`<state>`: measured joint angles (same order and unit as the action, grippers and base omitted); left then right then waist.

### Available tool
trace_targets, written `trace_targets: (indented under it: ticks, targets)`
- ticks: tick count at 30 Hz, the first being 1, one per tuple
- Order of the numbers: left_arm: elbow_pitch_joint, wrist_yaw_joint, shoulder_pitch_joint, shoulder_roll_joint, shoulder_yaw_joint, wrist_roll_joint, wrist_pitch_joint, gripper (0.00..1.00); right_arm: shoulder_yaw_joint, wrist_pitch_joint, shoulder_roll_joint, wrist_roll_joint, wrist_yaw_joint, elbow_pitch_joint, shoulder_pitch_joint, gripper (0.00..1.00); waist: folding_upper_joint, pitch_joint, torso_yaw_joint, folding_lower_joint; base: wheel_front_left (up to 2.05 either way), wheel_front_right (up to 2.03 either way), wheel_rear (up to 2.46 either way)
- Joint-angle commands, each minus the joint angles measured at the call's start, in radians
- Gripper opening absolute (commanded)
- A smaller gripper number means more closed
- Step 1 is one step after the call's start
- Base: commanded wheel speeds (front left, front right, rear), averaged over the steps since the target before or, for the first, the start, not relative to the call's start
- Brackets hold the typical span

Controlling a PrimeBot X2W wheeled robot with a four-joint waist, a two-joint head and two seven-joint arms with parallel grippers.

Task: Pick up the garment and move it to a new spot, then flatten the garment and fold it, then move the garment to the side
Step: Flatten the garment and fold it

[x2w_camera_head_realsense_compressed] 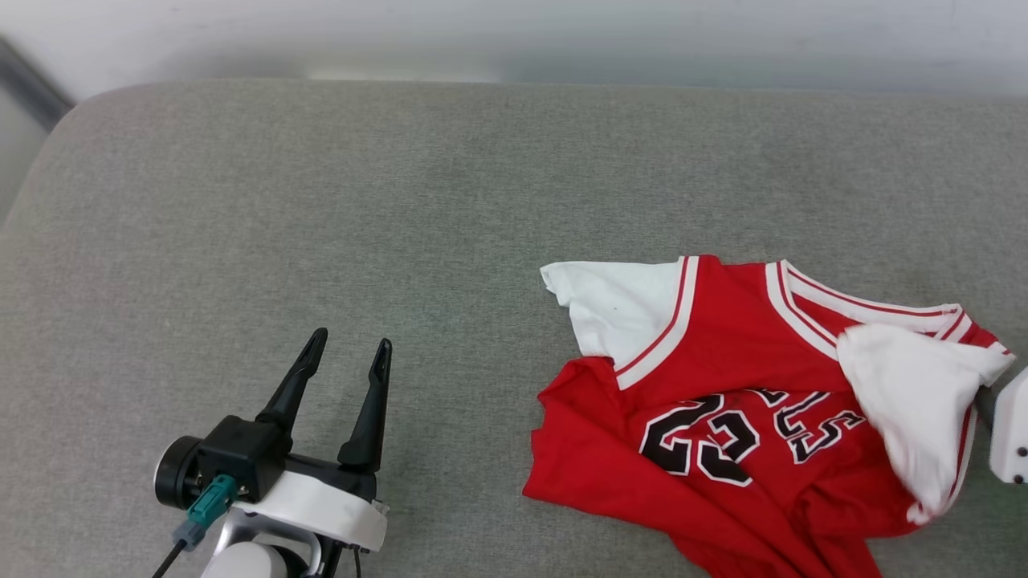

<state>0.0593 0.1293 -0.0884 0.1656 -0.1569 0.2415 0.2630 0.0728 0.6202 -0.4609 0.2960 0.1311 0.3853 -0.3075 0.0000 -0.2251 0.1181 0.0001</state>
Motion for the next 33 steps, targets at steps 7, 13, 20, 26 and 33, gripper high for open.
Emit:
trace_targets:
  ticks: [7,13,20,26,33]
  targets:
    - [0.007,0.002,-0.021,0.009,0.013,-0.001,0.003,1.0,-0.043,-0.165,0.038,-0.005,-0.001,-0.026,-0.051,1.0,0.0,0.018,-0.047,-0.0001,0.0,0.0,0.0]
    - [-0.011,0.002,-0.017,0.01,0.025,0.014,0.003,1.0,-0.068,-0.349,0.055,0.017,-0.001,-0.183,-0.065,1.0,0.0,0.053,-0.091,-0.0001,0.0,0.0,0.0]
    - [-0.029,0.002,-0.012,0.013,0.018,0.043,0.003,1.0,-0.031,-0.586,0.141,-0.007,-0.001,-0.366,0.027,1.0,0.0,0.077,-0.138,-0.0001,0.0,0.0,0.0]
    - [-0.016,0.002,-0.019,0.045,-0.033,0.085,-0.004,1.0,0.021,-0.749,0.272,-0.056,-0.001,-0.459,0.141,1.0,0.0,0.075,-0.178,-0.0001,0.0,0.0,0.0]
    - [-0.012,0.002,-0.156,0.132,-0.117,0.185,-0.228,1.0,0.036,-0.806,0.349,-0.1,-0.001,-0.524,0.182,1.0,0.0,0.028,-0.232,-0.0001,0.0,0.0,0.0]
